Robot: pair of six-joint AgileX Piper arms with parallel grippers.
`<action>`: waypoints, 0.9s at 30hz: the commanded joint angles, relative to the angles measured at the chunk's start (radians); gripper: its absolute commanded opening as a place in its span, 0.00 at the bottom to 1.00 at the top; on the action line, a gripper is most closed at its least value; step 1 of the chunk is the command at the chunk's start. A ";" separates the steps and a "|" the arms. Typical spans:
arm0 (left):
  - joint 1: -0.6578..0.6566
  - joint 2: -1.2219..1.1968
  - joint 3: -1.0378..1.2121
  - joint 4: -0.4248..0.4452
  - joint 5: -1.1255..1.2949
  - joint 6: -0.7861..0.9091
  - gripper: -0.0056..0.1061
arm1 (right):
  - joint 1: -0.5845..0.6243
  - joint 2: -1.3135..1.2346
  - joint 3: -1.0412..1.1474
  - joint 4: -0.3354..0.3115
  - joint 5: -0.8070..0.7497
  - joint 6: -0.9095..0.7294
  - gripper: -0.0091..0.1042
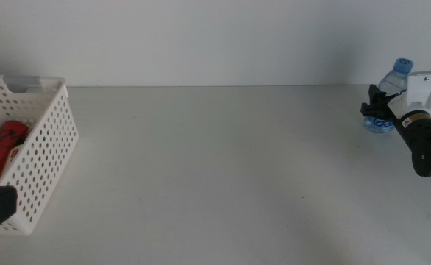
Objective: Use arms to grab the bottles and put them into the dustbin to the left of the table.
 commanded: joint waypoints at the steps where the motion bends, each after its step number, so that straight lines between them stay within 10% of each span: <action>1: -0.008 0.017 -0.023 -0.034 -0.070 -0.004 0.85 | 0.029 -0.105 -0.028 -0.136 -0.066 0.085 0.07; 10: -0.008 0.017 -0.023 -0.034 -0.070 -0.004 0.85 | 0.312 -0.191 -0.198 -0.509 -0.066 0.390 0.07; 27: -0.008 0.017 -0.023 -0.034 -0.070 -0.004 0.85 | 0.648 -0.127 -0.221 -0.600 0.008 0.425 0.07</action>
